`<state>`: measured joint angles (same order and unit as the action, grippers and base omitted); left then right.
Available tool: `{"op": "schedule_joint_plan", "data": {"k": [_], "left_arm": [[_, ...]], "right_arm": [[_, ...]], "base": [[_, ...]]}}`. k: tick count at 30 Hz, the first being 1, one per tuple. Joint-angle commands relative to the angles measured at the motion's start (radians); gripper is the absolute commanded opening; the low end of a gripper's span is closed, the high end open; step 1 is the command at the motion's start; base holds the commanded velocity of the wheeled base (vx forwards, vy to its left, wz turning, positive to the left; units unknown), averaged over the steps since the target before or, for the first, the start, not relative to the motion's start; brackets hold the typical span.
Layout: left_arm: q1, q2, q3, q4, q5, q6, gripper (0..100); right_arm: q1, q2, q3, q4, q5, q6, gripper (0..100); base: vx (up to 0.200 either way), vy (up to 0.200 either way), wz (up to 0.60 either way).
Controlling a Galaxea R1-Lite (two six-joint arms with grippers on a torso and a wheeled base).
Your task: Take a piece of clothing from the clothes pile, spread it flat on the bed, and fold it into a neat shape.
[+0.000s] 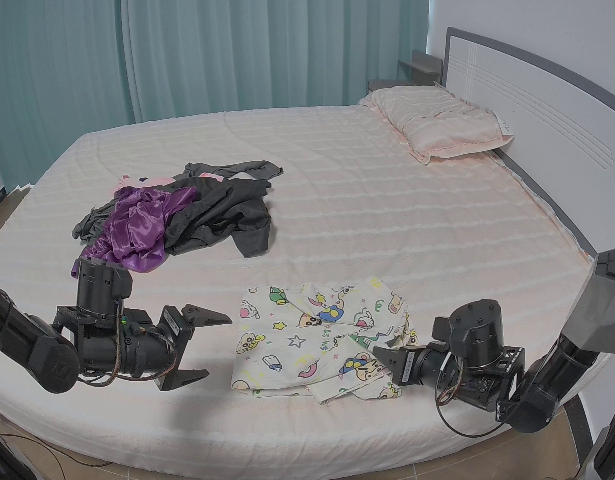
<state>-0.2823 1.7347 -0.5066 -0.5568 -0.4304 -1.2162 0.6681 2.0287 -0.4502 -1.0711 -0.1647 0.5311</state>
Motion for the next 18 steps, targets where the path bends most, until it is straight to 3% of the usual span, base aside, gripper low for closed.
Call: {"op": "schedule_joint_plan", "data": {"k": [1,7,18], "left_arm": [[0.000,0.002,0.002,0.000,-0.001,0.000,100],[0.000,0.002,0.002,0.000,0.001,0.000,100],[-0.017,0.003,0.008,0.000,0.001,0.001,100]], "right_arm": [[-0.018,0.005,0.011,0.003,-0.010,-0.013,0],[-0.007,-0.024,0.077,-0.001,-0.049,-0.014,0],[-0.025,-0.056,0.173,-0.009,-0.036,-0.014,0]], "base": [[0.000,0.000,0.00],[0.000,0.000,0.00],[0.000,0.000,0.00]]}}
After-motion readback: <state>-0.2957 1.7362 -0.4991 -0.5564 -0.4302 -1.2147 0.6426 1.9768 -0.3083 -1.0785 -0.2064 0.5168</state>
